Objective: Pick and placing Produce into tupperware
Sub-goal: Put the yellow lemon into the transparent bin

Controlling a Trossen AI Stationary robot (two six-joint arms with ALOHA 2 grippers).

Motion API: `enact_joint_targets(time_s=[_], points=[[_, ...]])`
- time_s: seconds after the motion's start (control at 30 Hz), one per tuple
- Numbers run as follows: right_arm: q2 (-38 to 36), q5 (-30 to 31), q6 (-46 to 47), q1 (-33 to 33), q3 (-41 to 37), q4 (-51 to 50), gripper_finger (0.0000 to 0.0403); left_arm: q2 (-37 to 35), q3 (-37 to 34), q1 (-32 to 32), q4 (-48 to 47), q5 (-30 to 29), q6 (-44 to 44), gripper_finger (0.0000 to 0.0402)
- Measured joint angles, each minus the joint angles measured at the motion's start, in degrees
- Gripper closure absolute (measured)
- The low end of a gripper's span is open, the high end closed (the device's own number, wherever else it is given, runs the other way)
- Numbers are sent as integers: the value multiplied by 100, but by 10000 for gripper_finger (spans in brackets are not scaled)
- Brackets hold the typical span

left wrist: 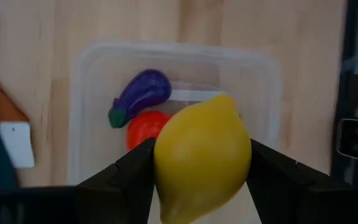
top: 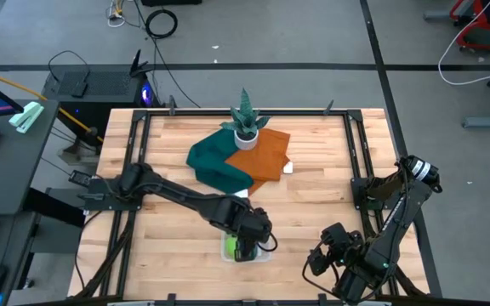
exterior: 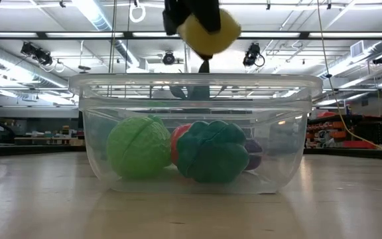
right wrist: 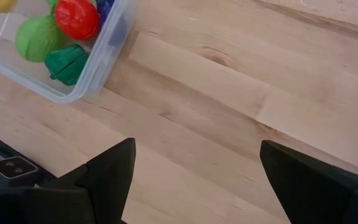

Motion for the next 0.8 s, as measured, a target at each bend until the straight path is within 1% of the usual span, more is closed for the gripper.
enact_joint_targets(time_s=[0.33, 0.57, 0.8], points=[[-2, 27, -10, 11, 2, 112, 94, 369, -2, 21, 115, -81, -236, 185], [-2, 27, -137, 19, 4, 230, 94, 624, -3, 113, -19, -85, -426, 184], [-2, 34, -345, 19, 2, 325, 94, 782, -2, 227, -90, 1, -1013, 183]])
